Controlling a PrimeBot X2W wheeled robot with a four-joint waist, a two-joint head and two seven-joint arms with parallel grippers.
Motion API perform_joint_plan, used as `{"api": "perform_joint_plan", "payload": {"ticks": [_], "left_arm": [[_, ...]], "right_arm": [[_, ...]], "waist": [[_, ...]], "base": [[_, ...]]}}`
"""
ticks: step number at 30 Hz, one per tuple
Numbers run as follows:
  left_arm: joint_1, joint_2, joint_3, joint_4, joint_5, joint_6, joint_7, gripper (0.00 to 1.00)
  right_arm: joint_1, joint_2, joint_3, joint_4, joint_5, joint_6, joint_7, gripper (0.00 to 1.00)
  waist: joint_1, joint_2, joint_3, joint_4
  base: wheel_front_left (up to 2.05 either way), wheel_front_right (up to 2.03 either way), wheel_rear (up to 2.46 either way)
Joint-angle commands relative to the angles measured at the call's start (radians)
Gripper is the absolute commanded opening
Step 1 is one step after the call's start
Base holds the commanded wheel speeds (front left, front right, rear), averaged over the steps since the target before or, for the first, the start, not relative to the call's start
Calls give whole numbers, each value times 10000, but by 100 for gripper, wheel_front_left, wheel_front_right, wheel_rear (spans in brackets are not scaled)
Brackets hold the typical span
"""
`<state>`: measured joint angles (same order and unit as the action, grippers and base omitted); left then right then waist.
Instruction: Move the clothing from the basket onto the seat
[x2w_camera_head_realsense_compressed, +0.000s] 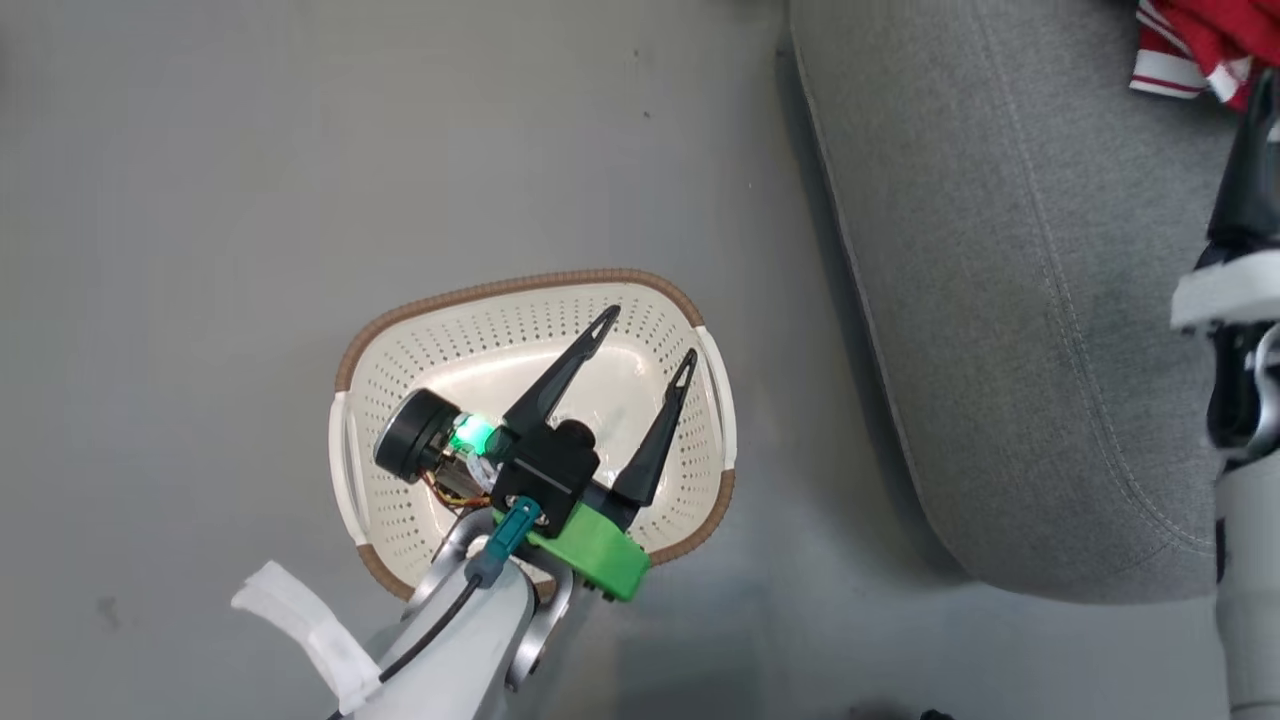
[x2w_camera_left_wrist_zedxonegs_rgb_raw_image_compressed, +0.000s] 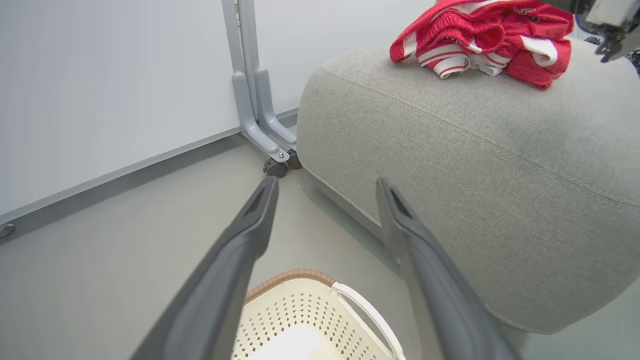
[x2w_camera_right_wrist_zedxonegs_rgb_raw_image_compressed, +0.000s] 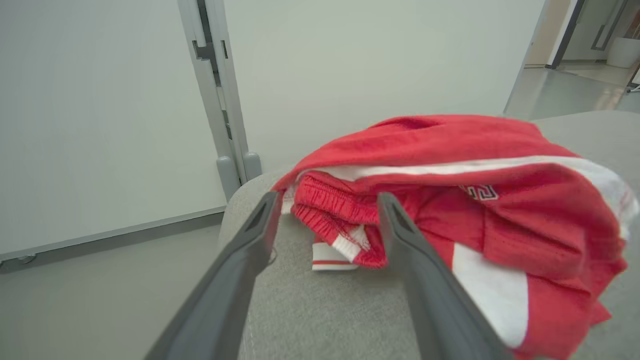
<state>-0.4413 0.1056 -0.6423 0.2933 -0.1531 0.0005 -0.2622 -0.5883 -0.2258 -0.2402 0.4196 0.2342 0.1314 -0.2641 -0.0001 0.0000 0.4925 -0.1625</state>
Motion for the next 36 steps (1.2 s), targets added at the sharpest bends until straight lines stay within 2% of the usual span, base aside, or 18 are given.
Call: {"api": "perform_joint_plan", "payload": {"ticks": [1,6,11,16,19,25,28,36], "left_arm": [[337,-31,154,-63,-112,102,-31,100],[1318,-147,801,-376,-466,315,-30,100],[2603,-339,2104,-1000,-860,711,-19,100],[3887,-468,3710,-1622,-735,1295,-20,100],[4526,-500,4363,-2150,-637,1204,-20,100],[5587,-545,4915,-3070,-243,580,-19,100],[6062,-542,4947,-3173,193,597,-21,100],[6840,-543,4744,-3348,287,698,-21,100]], "right_arm": [[509,273,-23,-114,-21,-14,-4,100],[2133,981,559,-426,-49,-14,-4,100],[3599,1410,1537,-1224,23,-14,-4,100],[4738,1556,2584,-2225,-78,-14,-4,100],[5200,1601,2920,-2764,-230,-14,-4,100],[6043,1600,2928,-3771,-365,-14,-3,100],[6510,1514,2903,-4098,-491,-14,-3,100],[7299,1400,2917,-4252,-475,-14,-4,100]], "waist": [[1,0,-1554,262],[1,0,-2621,660],[1,0,-3569,1048],[1,0,-4274,1204],[1,0,-4572,1268],[1,0,-5190,1332],[1,0,-5530,1243],[1,0,-5893,965]], "base": [[0,0,0],[0,0,0],[0,0,0],[0,0,0],[0,0,0],[0,0,0],[0,0,0],[0,0,0]]}}
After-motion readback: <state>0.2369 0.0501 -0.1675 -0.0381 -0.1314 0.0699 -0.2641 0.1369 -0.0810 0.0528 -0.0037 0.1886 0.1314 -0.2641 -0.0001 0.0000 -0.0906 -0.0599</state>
